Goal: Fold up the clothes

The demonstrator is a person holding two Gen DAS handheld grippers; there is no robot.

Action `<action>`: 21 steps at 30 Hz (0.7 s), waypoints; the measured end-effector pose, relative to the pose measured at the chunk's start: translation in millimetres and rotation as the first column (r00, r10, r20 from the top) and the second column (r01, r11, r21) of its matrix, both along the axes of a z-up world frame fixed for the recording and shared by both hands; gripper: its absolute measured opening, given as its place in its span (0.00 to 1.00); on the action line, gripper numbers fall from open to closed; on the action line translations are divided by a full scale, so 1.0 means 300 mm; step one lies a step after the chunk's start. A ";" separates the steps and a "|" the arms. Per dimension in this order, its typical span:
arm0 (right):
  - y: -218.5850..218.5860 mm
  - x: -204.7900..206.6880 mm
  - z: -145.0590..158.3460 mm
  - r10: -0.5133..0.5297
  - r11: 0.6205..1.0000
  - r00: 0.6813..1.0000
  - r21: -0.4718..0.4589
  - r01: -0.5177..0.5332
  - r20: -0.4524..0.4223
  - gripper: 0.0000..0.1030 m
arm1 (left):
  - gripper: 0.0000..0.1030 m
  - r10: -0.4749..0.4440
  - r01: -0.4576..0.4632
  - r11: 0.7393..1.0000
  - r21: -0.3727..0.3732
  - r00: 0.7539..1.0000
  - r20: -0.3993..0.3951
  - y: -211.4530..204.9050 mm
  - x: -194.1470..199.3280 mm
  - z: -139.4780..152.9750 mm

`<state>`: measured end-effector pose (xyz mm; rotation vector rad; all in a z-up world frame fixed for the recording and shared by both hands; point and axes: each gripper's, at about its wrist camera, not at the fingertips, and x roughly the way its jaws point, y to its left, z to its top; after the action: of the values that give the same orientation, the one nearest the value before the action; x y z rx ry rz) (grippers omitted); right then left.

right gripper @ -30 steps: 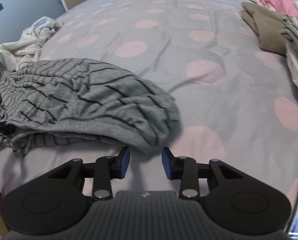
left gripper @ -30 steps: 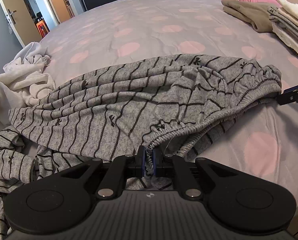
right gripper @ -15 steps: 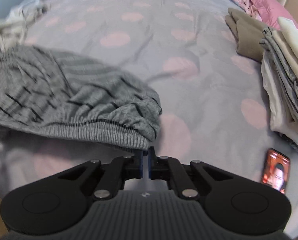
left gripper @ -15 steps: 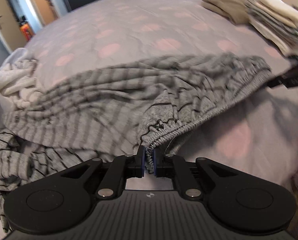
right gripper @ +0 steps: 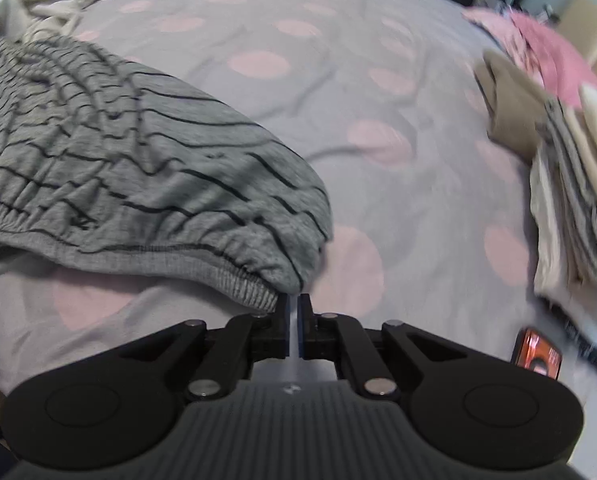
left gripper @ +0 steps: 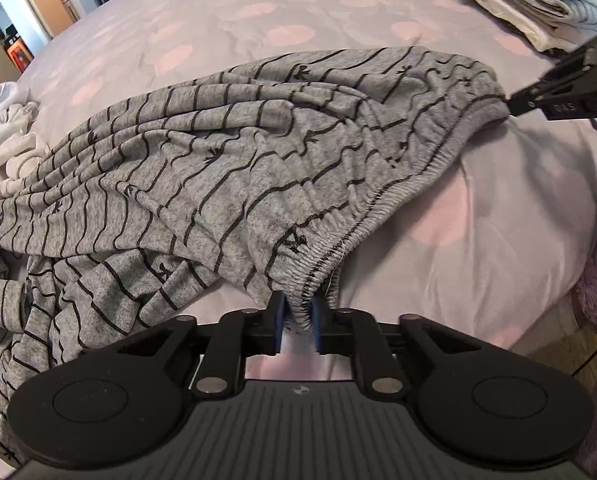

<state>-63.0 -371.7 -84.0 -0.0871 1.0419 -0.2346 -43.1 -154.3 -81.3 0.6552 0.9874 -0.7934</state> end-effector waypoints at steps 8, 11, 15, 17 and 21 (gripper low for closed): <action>0.156 0.021 0.082 0.213 0.977 0.967 -0.032 -0.211 0.136 0.34 | 0.41 -0.069 0.069 0.998 0.008 0.997 -0.021 0.021 -0.054 0.000; 0.238 0.025 0.088 0.334 0.942 0.929 -0.047 -0.331 0.158 0.35 | 0.42 -0.057 0.057 0.998 0.003 0.998 -0.036 0.039 -0.046 -0.002; 0.346 0.018 0.074 0.475 0.880 0.864 -0.054 -0.473 0.167 0.37 | 0.42 -0.060 0.059 0.998 -0.023 0.997 -0.051 0.059 -0.041 -0.005; 0.402 0.008 0.067 0.546 0.837 0.820 -0.067 -0.543 0.170 0.37 | 0.42 -0.063 0.063 0.998 -0.024 0.998 -0.020 0.062 -0.046 -0.006; 0.503 -0.014 0.046 0.673 0.739 0.722 -0.115 -0.664 0.160 0.40 | 0.42 -0.083 0.083 0.996 -0.015 0.996 0.033 0.067 -0.052 -0.006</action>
<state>-67.3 -220.9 -70.2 -0.4745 0.7491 0.3952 -58.8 -134.2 -83.0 0.6964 0.9279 -0.8607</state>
